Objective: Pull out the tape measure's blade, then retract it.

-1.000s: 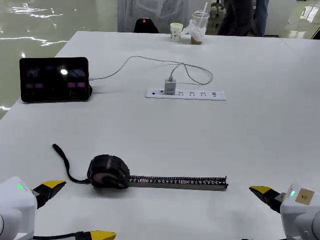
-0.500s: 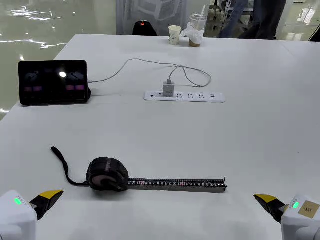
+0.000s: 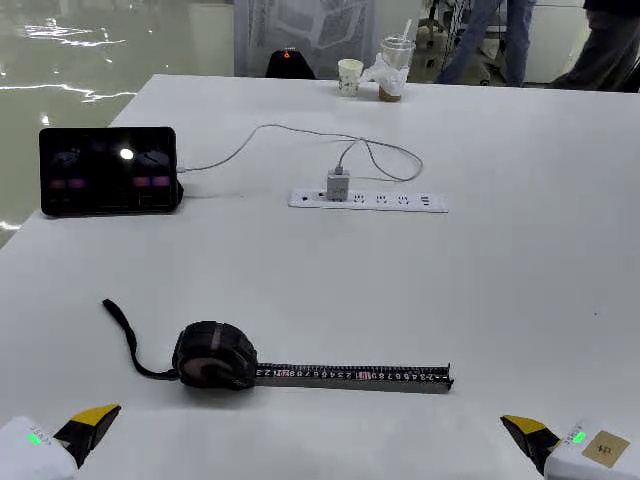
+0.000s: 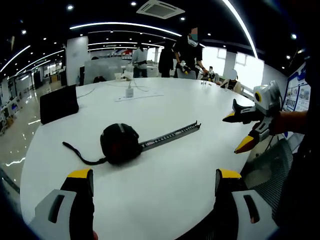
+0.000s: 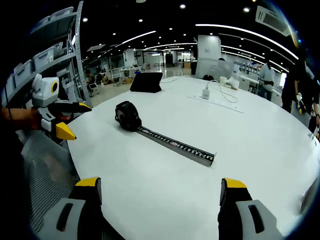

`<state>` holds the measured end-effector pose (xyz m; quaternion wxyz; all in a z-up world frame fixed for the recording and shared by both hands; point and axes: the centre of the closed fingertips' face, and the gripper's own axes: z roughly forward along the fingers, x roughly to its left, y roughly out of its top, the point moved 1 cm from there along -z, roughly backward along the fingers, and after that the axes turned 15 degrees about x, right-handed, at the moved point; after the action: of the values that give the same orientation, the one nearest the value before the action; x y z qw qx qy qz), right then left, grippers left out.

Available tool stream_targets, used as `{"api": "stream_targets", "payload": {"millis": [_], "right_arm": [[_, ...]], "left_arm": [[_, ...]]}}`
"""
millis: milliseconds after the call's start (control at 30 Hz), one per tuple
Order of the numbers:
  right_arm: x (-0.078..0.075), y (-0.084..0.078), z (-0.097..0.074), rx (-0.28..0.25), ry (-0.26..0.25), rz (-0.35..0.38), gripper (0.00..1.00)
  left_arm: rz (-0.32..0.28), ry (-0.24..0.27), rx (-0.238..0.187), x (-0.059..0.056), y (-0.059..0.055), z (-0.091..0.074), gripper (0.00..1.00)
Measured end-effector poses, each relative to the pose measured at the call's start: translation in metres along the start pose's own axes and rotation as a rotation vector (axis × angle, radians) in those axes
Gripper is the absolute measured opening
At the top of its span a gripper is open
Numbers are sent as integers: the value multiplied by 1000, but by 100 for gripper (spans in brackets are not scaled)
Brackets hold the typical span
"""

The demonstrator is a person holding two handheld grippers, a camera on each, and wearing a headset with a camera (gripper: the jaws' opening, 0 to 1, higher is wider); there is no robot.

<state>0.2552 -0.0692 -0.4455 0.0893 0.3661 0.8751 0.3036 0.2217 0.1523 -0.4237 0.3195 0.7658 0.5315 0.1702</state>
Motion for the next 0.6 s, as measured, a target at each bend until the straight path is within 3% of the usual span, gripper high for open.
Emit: {"api": "stream_targets", "payload": {"millis": [300,600], "right_arm": [[5,4,-7,-31,-16,37,99],[11,5,-12,-48,-26,77,99]], "left_arm": [[-16,20,-12,-1,0,-3,99],[-36,13,-7,-10,-7,-4,99]]}}
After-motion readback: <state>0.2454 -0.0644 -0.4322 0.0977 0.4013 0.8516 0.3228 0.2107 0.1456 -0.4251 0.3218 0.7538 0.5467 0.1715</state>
